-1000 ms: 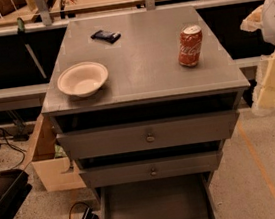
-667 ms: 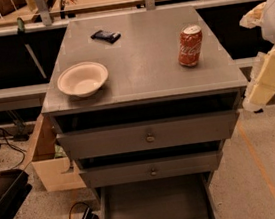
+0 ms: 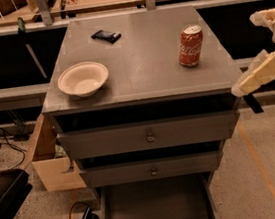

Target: Place coke can into paper bowl

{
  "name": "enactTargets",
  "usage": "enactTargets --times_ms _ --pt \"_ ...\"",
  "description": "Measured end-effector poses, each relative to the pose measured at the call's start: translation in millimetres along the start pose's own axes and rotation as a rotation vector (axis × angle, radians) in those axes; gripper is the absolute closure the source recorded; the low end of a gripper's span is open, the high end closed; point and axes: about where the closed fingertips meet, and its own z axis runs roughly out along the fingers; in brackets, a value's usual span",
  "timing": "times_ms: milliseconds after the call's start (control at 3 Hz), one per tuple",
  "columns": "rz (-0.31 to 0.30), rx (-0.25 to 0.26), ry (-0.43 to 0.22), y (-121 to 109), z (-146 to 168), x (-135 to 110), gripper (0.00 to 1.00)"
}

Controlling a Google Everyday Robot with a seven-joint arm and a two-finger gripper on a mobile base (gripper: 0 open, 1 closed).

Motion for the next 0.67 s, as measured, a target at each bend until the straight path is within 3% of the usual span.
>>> enactTargets --times_ms 333,667 --pt "0.052 0.11 -0.247 -44.5 13.2 -16.9 0.0" --pt "0.102 0.135 -0.356 -57.0 18.6 -35.3 0.0"
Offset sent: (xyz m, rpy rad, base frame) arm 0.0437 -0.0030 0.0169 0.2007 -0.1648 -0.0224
